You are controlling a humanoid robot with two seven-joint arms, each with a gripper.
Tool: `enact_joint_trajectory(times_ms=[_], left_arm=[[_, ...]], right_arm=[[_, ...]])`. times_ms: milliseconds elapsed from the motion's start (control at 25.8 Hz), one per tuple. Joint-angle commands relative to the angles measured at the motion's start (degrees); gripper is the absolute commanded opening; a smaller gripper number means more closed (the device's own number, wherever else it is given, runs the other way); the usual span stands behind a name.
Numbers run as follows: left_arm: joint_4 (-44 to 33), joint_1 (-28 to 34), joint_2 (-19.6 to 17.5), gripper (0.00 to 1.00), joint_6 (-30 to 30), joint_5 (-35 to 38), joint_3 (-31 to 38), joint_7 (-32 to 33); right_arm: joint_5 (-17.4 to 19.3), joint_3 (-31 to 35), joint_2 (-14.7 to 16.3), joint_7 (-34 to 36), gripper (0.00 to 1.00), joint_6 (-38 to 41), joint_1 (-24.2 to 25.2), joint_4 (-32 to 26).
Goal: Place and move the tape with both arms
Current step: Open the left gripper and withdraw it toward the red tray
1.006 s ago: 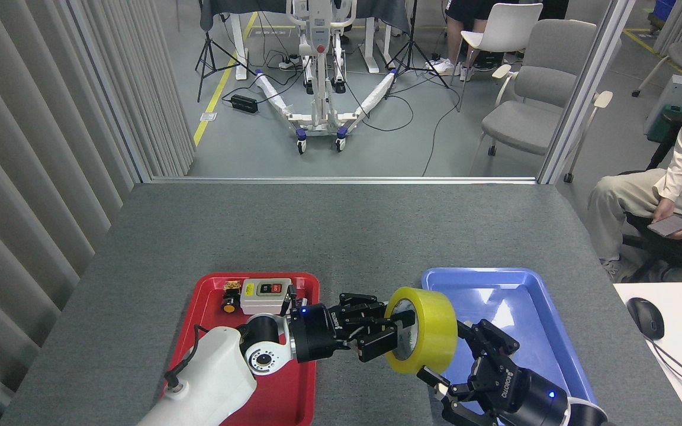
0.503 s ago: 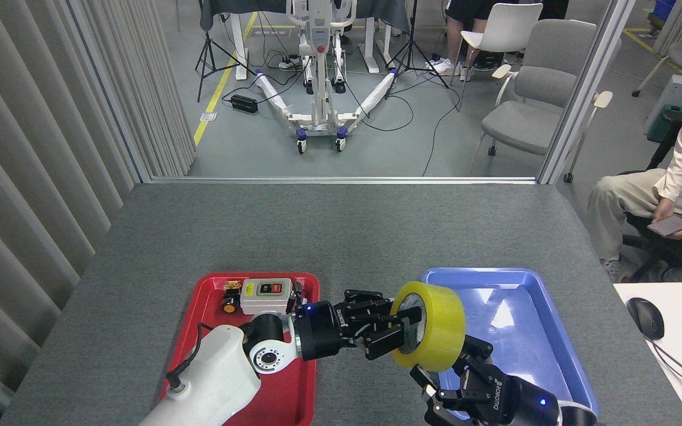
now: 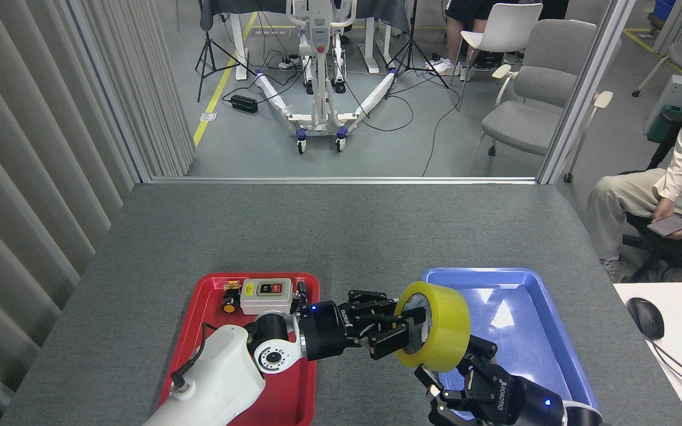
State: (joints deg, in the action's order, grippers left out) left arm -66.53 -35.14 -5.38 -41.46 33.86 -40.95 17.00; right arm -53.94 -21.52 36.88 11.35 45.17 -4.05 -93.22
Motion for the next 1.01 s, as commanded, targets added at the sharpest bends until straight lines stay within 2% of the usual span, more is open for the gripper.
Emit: enact_joint_trajectory(times_ms=[0, 116, 271, 426, 696, 812, 890, 967], left_arm=[[0.35, -0.1, -0.07, 0.48, -3.54, -0.55, 0.61, -0.48], [0.09, -0.1, -0.42, 0.97, -3.54, -0.63, 0.61, -0.66], [-1.32, -0.28, -0.69, 0.99, -3.54, -0.63, 0.78, -0.3], [-1.05, -0.36, -2.18, 0.99, -3.54, -1.86, 5.88, -1.01], [-1.41, 3.5, -6.66, 0.99, -3.54, -3.01, 14.93, -1.09], [-2.81, 6.58, -10.35, 0.99, -3.54, -2.92, 17.04, -1.18], [-6.24, 9.48, -12.9, 0.99, 5.07, -2.22, 18.89, -1.36], [-9.58, 12.73, -15.45, 0.99, 12.89, 0.07, 20.91, -2.24]], right_arm=[[0.24, 0.87, 1.18, 0.08, 0.0, -0.17, 0.45, -0.38], [0.42, 3.16, 1.97, 0.08, 0.0, -0.17, 2.03, -0.47], [0.51, 7.99, 2.06, 0.08, 0.0, -0.17, 5.1, -0.47], [0.51, 10.98, 2.06, 0.08, 0.0, -0.17, 7.13, -0.29], [0.51, 15.02, 2.14, -0.36, 0.0, -0.17, 9.76, 0.94], [0.33, 16.95, 2.06, -1.06, 0.0, -0.17, 9.94, 1.9], [0.15, 17.31, 2.14, -3.52, 0.0, -0.17, 10.11, 3.05], [-0.02, 17.22, 2.32, -5.98, 0.0, -5.71, 10.03, 3.92]])
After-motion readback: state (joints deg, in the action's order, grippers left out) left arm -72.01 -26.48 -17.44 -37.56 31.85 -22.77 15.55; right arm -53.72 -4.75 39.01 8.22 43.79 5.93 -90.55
